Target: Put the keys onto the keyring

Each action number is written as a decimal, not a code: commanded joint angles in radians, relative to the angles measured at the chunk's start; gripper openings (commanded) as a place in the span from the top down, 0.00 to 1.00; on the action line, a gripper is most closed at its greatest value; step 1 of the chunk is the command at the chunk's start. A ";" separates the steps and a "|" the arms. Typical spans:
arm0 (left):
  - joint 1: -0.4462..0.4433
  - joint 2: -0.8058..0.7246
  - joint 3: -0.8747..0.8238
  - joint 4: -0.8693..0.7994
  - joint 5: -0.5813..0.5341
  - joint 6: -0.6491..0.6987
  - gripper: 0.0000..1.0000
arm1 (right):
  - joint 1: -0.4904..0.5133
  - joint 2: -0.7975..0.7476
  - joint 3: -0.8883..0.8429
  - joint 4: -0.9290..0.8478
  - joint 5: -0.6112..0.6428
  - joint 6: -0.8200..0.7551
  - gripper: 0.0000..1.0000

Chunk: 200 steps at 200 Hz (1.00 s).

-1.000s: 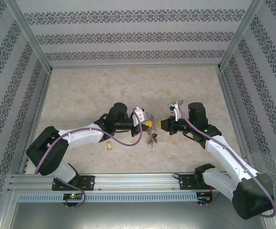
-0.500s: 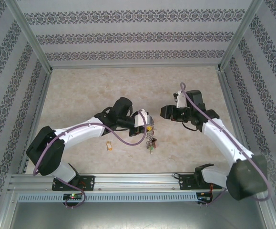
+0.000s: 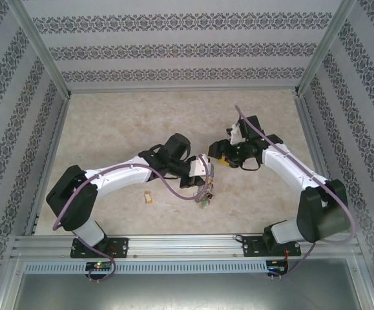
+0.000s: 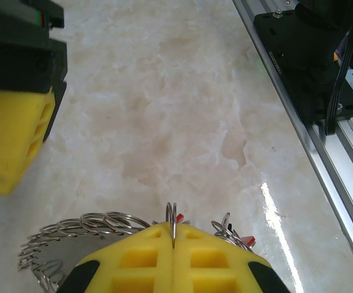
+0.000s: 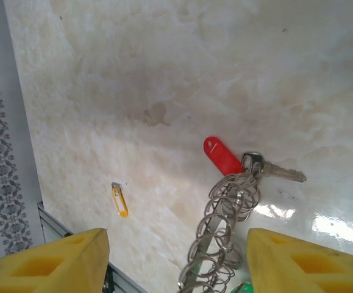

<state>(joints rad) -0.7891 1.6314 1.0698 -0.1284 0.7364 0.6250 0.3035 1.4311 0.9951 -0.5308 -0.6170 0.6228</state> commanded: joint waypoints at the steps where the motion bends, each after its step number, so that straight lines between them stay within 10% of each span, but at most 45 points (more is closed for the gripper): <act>1: -0.024 0.016 0.035 -0.039 0.020 0.033 1.00 | 0.028 0.037 0.023 -0.087 0.030 0.000 0.39; 138: -0.039 0.066 0.042 -0.053 0.020 0.042 1.00 | 0.083 0.190 0.100 -0.266 0.008 -0.177 0.66; 200: -0.041 0.053 0.042 -0.040 0.011 0.040 1.00 | 0.079 0.235 0.083 -0.230 -0.031 -0.196 0.64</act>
<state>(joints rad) -0.8127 1.6928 1.0866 -0.1661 0.7319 0.6445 0.3779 1.6463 1.0798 -0.7589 -0.6197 0.4519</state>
